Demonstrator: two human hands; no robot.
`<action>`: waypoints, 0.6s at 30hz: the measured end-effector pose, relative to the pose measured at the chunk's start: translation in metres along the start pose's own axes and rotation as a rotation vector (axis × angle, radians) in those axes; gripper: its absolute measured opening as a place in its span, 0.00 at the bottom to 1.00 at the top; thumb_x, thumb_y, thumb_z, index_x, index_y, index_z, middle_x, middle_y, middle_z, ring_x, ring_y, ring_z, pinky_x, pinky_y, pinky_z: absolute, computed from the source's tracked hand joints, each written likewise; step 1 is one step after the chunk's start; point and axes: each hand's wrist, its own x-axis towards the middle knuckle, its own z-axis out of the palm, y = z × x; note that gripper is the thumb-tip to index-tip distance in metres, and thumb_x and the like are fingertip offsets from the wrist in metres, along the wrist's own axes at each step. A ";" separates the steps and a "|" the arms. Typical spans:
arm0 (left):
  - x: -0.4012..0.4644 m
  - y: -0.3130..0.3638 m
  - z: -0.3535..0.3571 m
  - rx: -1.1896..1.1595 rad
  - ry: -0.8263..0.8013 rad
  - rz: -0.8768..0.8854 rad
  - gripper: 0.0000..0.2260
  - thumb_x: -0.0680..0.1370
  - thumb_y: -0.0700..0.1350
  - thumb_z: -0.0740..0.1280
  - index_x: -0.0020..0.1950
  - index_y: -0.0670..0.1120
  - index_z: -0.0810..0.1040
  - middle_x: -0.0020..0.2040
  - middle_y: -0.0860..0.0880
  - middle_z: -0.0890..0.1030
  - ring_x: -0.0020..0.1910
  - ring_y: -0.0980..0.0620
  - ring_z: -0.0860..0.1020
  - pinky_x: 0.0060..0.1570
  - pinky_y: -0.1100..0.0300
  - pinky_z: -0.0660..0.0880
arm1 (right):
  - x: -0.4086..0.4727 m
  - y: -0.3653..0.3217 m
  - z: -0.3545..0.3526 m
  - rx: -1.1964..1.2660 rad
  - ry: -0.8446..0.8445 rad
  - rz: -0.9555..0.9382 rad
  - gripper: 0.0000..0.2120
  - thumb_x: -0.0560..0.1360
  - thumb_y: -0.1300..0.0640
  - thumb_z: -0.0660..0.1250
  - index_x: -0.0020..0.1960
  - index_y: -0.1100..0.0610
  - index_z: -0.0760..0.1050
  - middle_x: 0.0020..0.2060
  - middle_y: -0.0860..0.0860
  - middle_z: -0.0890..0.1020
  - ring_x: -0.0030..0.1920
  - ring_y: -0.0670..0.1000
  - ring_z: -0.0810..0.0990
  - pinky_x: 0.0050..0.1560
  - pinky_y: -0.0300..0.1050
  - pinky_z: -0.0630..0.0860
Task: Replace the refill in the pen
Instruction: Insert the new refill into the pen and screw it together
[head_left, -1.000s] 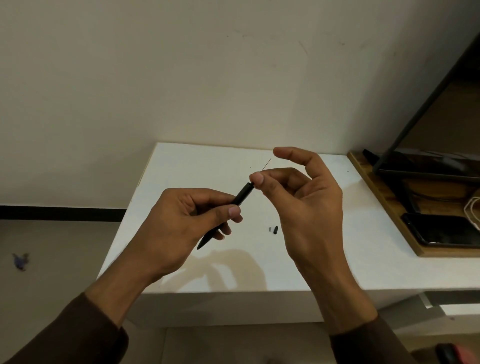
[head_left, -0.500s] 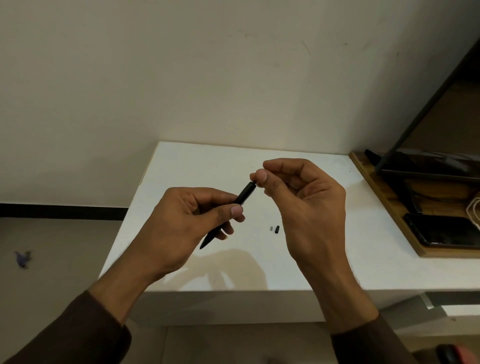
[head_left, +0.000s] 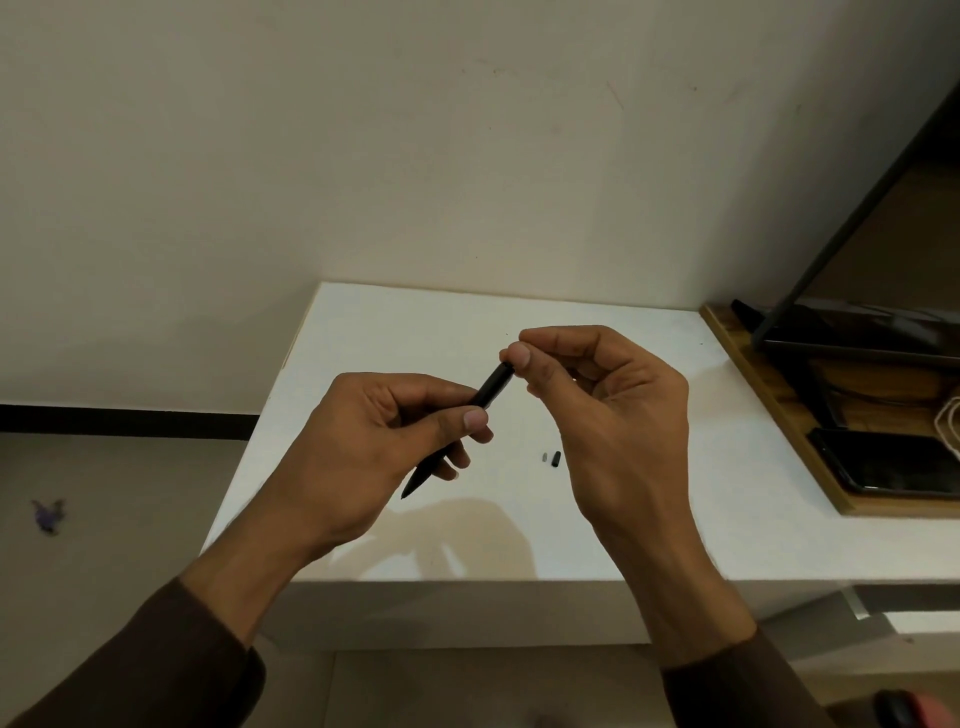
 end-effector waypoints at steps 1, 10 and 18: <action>0.000 0.000 0.000 -0.004 0.001 -0.001 0.06 0.76 0.41 0.72 0.49 0.44 0.88 0.43 0.44 0.88 0.40 0.39 0.84 0.45 0.45 0.85 | 0.000 0.000 0.000 0.002 -0.003 -0.002 0.04 0.75 0.59 0.76 0.46 0.51 0.86 0.42 0.46 0.89 0.47 0.48 0.88 0.52 0.49 0.85; 0.000 0.001 -0.001 -0.025 0.004 -0.008 0.06 0.77 0.39 0.71 0.49 0.43 0.88 0.43 0.43 0.88 0.40 0.38 0.83 0.43 0.46 0.85 | -0.004 0.001 0.001 -0.005 -0.004 0.002 0.06 0.79 0.56 0.71 0.50 0.51 0.87 0.44 0.47 0.89 0.49 0.49 0.87 0.53 0.52 0.84; 0.000 0.001 -0.002 -0.026 0.007 -0.005 0.06 0.76 0.41 0.72 0.49 0.43 0.88 0.43 0.44 0.88 0.38 0.41 0.84 0.42 0.47 0.85 | -0.006 0.001 0.001 -0.033 -0.030 -0.015 0.08 0.81 0.58 0.69 0.51 0.49 0.87 0.45 0.45 0.89 0.50 0.48 0.87 0.53 0.51 0.84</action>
